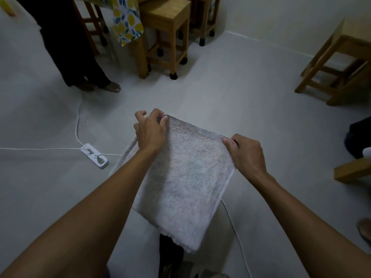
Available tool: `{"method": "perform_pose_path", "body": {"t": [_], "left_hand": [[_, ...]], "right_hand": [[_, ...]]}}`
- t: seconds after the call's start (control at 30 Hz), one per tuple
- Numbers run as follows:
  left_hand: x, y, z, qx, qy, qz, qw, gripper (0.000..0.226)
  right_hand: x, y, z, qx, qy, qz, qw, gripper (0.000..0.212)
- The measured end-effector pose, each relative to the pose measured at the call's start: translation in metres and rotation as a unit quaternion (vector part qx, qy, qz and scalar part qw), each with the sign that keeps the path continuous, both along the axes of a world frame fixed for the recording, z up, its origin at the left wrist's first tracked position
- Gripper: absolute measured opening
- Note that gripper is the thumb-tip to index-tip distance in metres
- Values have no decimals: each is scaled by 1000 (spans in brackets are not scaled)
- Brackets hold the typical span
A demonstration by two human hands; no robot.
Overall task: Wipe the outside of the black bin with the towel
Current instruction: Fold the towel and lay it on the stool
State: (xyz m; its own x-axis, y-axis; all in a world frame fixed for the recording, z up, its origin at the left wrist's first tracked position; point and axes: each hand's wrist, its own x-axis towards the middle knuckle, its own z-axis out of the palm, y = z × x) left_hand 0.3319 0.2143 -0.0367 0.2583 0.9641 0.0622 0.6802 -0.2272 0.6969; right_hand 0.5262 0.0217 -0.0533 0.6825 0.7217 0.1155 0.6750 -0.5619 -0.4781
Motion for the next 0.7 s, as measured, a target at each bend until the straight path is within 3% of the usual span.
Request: {"method": "perform_pose_path", "body": {"t": [0.1, 0.23, 0.33, 0.43, 0.53, 0.7], "left_hand": [[4, 3, -1, -6, 18, 7, 1000, 21], [2, 4, -11, -4, 31, 5, 999, 52], [-3, -1, -23, 29, 78, -8, 997, 38], [-9, -5, -33, 94, 127, -48, 986, 33], [-10, -5, -38, 124, 167, -66, 976, 43], [-5, -2, -35, 82, 194, -90, 973, 53]], "right_hand": [[2, 0, -5, 0, -9, 6, 1000, 42], [-1, -4, -9, 14, 12, -48, 999, 38], [-2, -3, -10, 13, 48, -75, 996, 40], [2, -4, -19, 44, 179, -102, 978, 46], [1, -3, -25, 119, 365, -159, 910, 48], [6, 1, -31, 128, 383, -178, 897, 47]]}}
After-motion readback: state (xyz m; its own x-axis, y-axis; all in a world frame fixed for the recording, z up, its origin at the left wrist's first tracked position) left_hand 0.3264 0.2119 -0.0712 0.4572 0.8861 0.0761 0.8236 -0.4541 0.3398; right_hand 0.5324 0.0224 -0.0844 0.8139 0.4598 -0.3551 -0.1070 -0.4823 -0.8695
